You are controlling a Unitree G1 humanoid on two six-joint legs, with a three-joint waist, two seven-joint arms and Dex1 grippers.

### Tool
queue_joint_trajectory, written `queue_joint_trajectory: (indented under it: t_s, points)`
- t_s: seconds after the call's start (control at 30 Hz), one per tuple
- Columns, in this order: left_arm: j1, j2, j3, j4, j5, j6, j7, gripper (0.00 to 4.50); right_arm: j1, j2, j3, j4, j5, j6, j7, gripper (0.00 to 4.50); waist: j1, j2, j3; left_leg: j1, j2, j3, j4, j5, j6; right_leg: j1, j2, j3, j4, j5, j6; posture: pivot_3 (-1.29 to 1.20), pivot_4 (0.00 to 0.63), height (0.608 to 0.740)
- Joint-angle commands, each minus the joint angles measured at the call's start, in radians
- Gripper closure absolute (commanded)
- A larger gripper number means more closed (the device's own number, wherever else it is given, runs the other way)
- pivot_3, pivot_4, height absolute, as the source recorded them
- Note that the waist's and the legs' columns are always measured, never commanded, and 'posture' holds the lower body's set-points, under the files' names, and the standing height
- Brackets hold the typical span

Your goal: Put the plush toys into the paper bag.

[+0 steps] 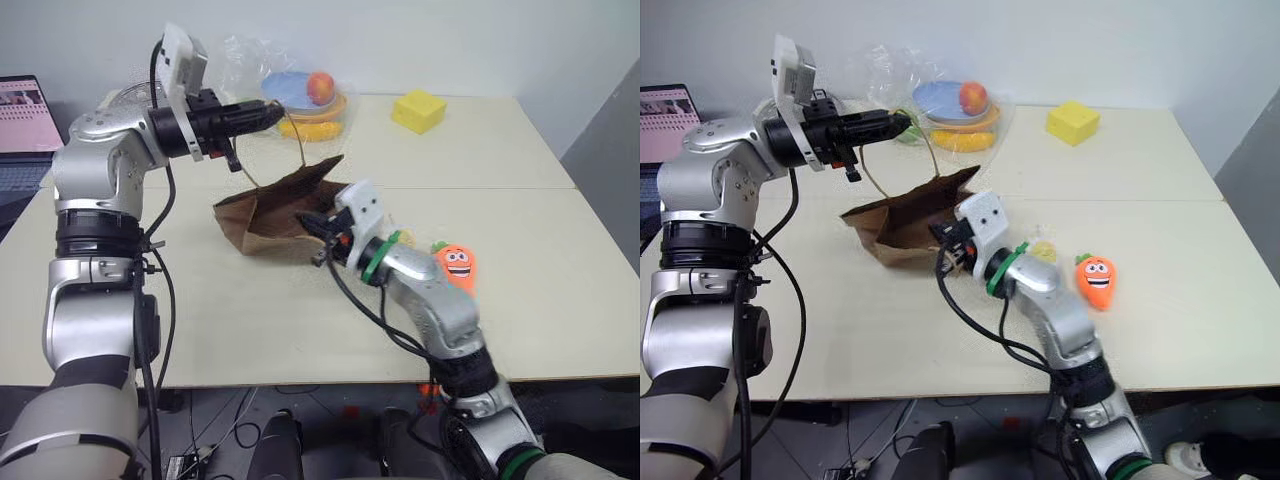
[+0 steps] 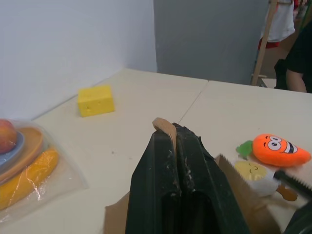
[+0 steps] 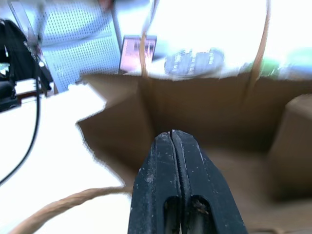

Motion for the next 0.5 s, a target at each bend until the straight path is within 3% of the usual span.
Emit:
queue_joint_trajectory:
  t_s: [0.03, 0.13, 0.5]
  points:
    - [0.001, 0.008, -0.006, -0.052, 0.003, -0.010, -0.024, 4.50, 0.030, -0.029, -0.079, -0.152, 0.069, 0.067, -0.020, 4.47, 0.003, 0.000, 0.000, 0.000, 0.000, 0.000, 0.000, 0.000, 0.000, 0.000, 0.000, 0.000, 0.000, 0.000, 0.000, 0.00, 0.150, 0.740]
    - [0.005, 0.007, -0.009, -0.054, 0.005, -0.013, -0.026, 4.50, 0.040, -0.031, -0.117, -0.204, 0.086, 0.100, -0.072, 4.47, 0.006, 0.000, 0.000, 0.000, 0.000, 0.000, 0.000, 0.000, 0.000, 0.000, 0.000, 0.000, 0.000, 0.000, 0.000, 0.00, 0.150, 0.740]
    - [-0.021, -0.004, -0.014, -0.051, 0.009, -0.020, -0.029, 4.50, 0.028, -0.044, -0.034, -0.114, -0.039, -0.008, -0.175, 4.47, 0.007, 0.000, 0.000, 0.000, 0.000, 0.001, 0.000, 0.000, 0.000, -0.001, 0.000, 0.001, 0.000, 0.000, 0.000, 0.00, 0.150, 0.740]
